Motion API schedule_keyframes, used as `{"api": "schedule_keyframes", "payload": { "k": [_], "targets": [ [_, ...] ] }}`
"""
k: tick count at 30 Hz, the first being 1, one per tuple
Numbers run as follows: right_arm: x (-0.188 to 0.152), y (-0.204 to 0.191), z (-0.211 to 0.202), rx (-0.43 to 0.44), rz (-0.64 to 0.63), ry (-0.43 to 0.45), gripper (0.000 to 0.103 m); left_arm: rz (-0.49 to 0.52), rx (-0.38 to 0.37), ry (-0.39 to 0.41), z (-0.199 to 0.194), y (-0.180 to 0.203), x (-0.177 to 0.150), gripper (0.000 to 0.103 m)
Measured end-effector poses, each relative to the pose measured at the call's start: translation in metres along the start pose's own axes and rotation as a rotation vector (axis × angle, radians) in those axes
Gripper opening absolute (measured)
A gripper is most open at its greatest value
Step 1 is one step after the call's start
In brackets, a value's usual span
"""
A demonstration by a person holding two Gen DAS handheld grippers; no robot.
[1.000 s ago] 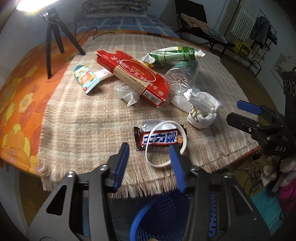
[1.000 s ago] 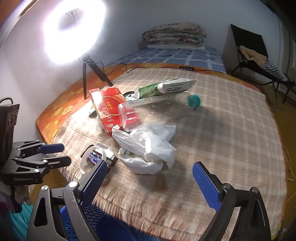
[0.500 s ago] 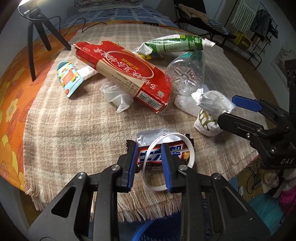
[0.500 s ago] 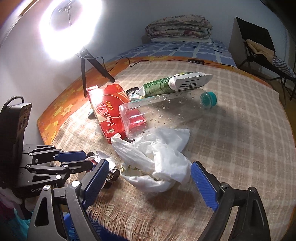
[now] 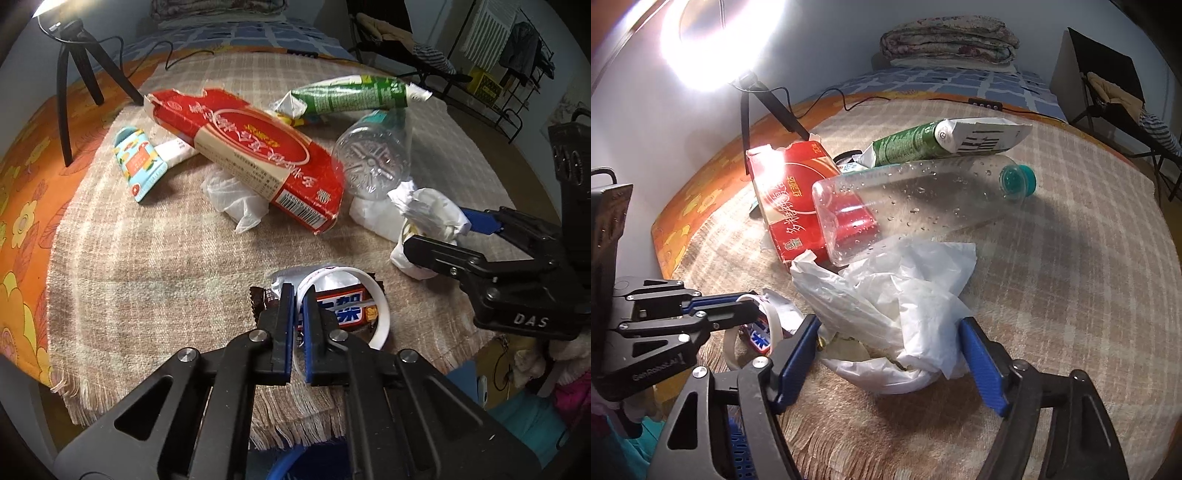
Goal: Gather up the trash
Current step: 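Lift the rubber band with the left tool while the right tool carries the bag over the basket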
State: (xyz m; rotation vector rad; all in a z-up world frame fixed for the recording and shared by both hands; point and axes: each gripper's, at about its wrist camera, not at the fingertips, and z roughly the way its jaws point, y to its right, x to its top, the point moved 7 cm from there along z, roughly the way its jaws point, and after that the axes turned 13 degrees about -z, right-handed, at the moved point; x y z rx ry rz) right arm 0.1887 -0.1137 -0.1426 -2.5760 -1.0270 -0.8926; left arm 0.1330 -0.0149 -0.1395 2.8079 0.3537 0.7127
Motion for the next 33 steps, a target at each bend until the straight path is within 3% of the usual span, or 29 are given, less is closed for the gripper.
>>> {"api": "schedule_keyframes", "payload": {
  "k": [9,24,33],
  "targets": [
    [-0.004,0.000,-0.015,0.020,0.035,0.016,0.062,-0.019,-0.036,0.051,-0.023,0.002,0.011,0.001],
    [-0.016,0.001,-0.081,-0.051,0.039,0.114,0.061,0.024,-0.073,0.123,-0.064,0.026,0.005,0.001],
    [-0.038,-0.016,-0.119,-0.066,-0.001,0.129,0.061,0.094,-0.084,0.121,-0.084,0.041,-0.026,0.001]
  ]
}}
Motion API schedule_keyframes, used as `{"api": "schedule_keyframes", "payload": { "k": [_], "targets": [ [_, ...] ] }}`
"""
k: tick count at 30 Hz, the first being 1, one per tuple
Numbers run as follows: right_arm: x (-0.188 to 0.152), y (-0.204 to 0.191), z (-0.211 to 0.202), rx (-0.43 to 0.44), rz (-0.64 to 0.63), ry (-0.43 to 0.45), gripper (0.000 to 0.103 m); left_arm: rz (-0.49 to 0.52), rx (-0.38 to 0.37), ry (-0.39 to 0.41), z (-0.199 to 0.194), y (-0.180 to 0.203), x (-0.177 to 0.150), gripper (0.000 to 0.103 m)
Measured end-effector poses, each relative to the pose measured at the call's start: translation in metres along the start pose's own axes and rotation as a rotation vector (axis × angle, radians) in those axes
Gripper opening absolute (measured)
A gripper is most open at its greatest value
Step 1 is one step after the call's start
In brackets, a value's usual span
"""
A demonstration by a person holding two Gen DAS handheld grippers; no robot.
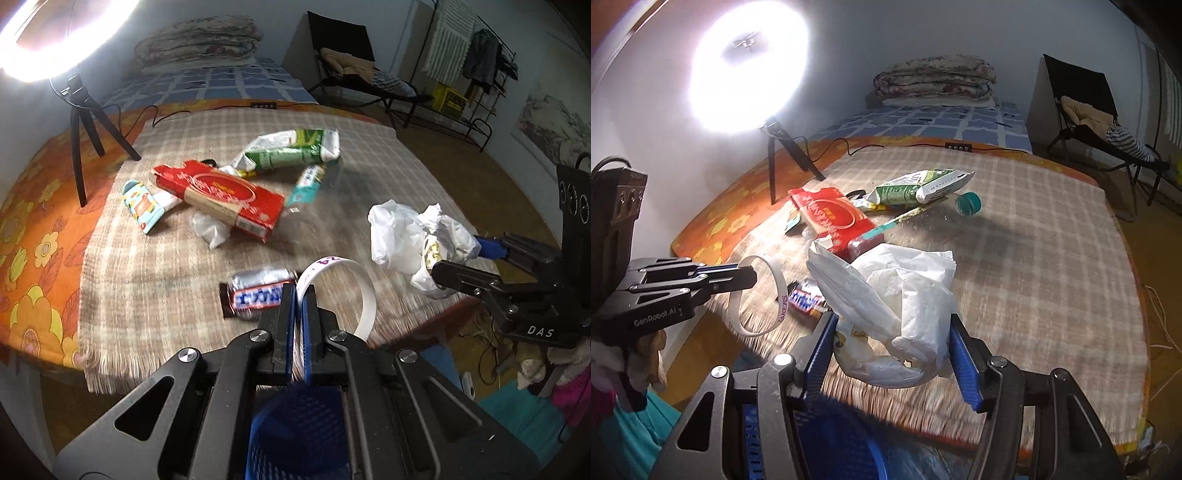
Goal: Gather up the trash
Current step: 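Lift the rubber band with the left tool while the right tool carries the bag over the basket, then open the left tool over the blue basket while the right tool releases the bag into it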
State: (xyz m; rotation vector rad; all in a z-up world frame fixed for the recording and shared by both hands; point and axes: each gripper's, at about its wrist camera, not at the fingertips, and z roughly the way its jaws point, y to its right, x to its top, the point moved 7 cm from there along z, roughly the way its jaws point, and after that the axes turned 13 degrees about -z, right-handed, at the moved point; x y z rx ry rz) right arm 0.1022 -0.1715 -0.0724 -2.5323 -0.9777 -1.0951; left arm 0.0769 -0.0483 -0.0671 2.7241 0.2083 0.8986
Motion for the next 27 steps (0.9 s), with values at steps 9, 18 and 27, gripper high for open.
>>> {"api": "schedule_keyframes", "payload": {
  "k": [9,18,27],
  "targets": [
    [-0.037,-0.026,-0.017,0.030,-0.051,-0.051,0.061,0.023,0.005,-0.039,-0.012,-0.004,-0.041,0.001],
    [-0.071,-0.058,-0.020,0.068,-0.105,-0.106,0.061,0.052,0.013,-0.140,-0.002,-0.007,-0.095,0.001],
    [-0.105,-0.080,-0.009,0.097,-0.144,-0.179,0.062,0.050,0.040,-0.213,0.012,-0.018,-0.135,0.001]
  ]
}}
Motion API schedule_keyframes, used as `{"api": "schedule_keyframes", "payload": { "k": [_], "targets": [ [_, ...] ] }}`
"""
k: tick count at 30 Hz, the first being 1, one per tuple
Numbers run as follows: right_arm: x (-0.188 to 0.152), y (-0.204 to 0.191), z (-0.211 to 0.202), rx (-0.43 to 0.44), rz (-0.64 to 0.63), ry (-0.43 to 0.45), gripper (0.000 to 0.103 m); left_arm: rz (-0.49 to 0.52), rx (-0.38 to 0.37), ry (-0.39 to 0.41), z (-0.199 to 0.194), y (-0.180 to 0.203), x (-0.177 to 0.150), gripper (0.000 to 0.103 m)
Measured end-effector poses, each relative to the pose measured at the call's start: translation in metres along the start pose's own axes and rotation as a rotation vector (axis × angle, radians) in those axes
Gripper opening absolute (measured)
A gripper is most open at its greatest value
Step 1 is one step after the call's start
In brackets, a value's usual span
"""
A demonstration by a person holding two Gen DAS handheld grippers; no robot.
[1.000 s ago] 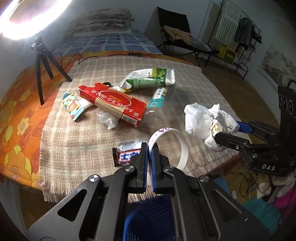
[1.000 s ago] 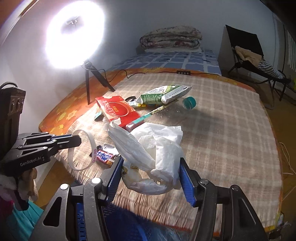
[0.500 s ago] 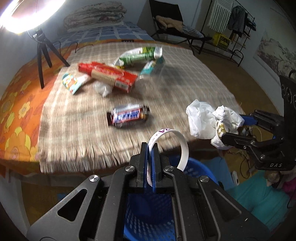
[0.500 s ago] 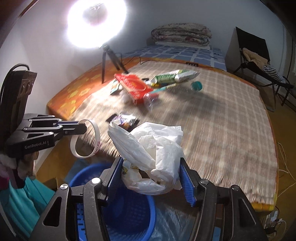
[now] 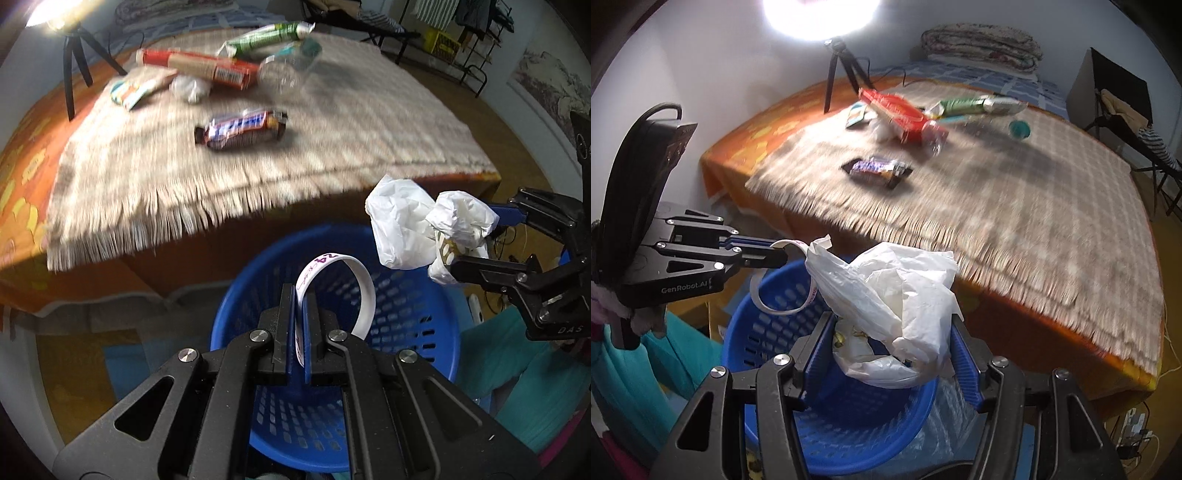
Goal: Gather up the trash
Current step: 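Open the left tool over the blue basket while the right tool releases the bag into it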
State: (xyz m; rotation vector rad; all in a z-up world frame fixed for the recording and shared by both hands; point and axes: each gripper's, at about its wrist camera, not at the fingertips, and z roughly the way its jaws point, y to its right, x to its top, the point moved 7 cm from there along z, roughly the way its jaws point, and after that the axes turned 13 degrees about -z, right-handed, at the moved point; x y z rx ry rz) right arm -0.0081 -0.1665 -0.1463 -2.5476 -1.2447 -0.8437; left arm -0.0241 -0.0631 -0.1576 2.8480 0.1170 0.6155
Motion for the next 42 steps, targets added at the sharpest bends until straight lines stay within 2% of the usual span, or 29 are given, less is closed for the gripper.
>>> {"api": "schedule_keyframes", "payload": {
  "k": [12,14,16,18,22,35,39,42],
  "targets": [
    [-0.023,-0.017,0.035,0.049,-0.019,-0.083,0.065,0.007,0.056,-0.089,0.031,-0.009,-0.024,0.002],
    [-0.025,-0.018,0.038,0.054,-0.014,-0.089,0.068,-0.003,0.067,-0.109,0.036,-0.012,-0.027,0.012],
    [-0.026,-0.018,0.040,0.056,-0.009,-0.097,0.071,-0.015,0.074,-0.115,0.040,-0.016,-0.029,0.044],
    [-0.026,-0.017,0.043,0.057,-0.002,-0.101,0.074,-0.016,0.080,-0.103,0.041,-0.018,-0.029,0.050],
    [-0.026,-0.013,0.044,0.046,0.010,-0.102,0.086,-0.018,0.080,-0.100,0.042,-0.019,-0.028,0.050],
    [-0.022,-0.008,0.042,0.029,0.025,-0.098,0.087,-0.032,0.087,-0.084,0.035,-0.023,-0.020,0.050],
    [-0.016,0.000,0.036,0.021,0.048,-0.073,0.093,-0.056,0.078,-0.062,0.029,-0.026,-0.008,0.057],
    [-0.008,0.008,0.031,0.018,0.074,-0.053,0.095,-0.072,0.065,-0.036,0.023,-0.026,0.007,0.058]
  ]
}}
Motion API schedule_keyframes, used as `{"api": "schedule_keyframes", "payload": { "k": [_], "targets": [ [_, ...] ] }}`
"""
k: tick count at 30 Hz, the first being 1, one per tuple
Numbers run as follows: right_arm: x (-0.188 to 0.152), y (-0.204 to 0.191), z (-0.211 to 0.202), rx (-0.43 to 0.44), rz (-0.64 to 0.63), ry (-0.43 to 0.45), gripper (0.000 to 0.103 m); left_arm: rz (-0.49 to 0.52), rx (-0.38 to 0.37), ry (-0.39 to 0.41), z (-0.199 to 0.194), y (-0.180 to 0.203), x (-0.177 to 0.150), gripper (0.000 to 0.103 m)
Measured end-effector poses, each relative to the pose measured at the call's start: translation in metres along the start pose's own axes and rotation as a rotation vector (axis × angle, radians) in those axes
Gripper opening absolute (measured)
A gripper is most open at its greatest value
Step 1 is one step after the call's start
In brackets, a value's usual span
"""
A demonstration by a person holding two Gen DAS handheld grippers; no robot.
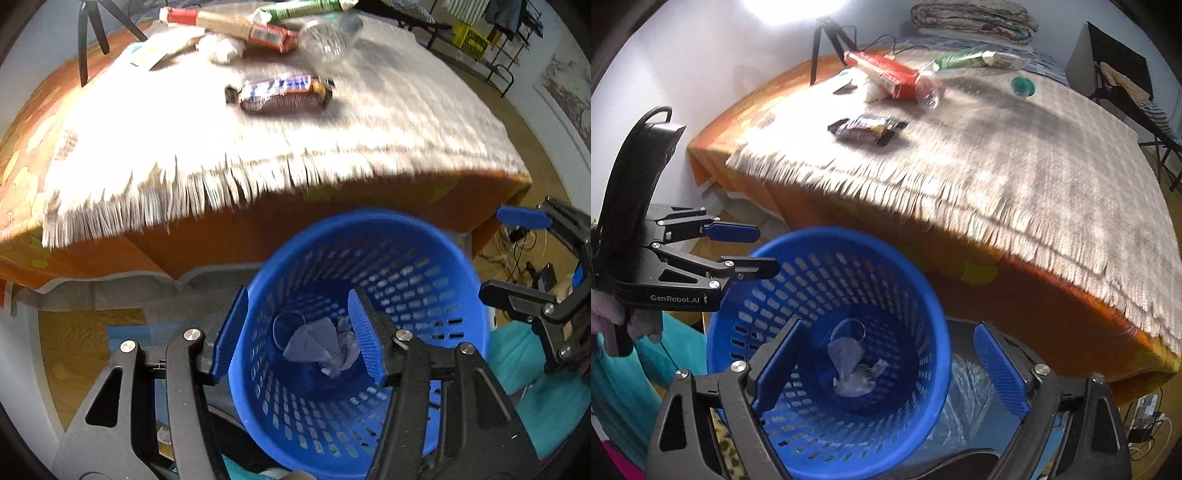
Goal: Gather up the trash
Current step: 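Open the left tool over the blue basket while the right tool releases the bag into it, then move the left tool to the red box while the right tool approaches the milk carton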
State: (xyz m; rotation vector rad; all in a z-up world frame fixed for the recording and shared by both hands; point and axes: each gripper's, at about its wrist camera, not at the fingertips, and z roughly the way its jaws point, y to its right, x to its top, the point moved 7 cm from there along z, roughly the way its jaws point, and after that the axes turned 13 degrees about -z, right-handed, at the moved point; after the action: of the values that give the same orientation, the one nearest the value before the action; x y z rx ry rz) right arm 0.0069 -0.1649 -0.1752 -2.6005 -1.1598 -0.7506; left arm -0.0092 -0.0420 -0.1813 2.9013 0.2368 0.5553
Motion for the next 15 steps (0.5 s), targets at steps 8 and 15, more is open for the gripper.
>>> {"api": "schedule_keyframes", "payload": {
  "k": [8,15],
  "targets": [
    [0.023,0.027,-0.010,-0.011,0.084,0.045,0.096,-0.034,-0.033,0.075,-0.022,0.007,0.041,0.058],
    [0.047,0.056,-0.017,-0.041,0.138,0.092,0.096,-0.065,-0.048,0.115,-0.032,0.007,0.073,0.058]
  ]
}}
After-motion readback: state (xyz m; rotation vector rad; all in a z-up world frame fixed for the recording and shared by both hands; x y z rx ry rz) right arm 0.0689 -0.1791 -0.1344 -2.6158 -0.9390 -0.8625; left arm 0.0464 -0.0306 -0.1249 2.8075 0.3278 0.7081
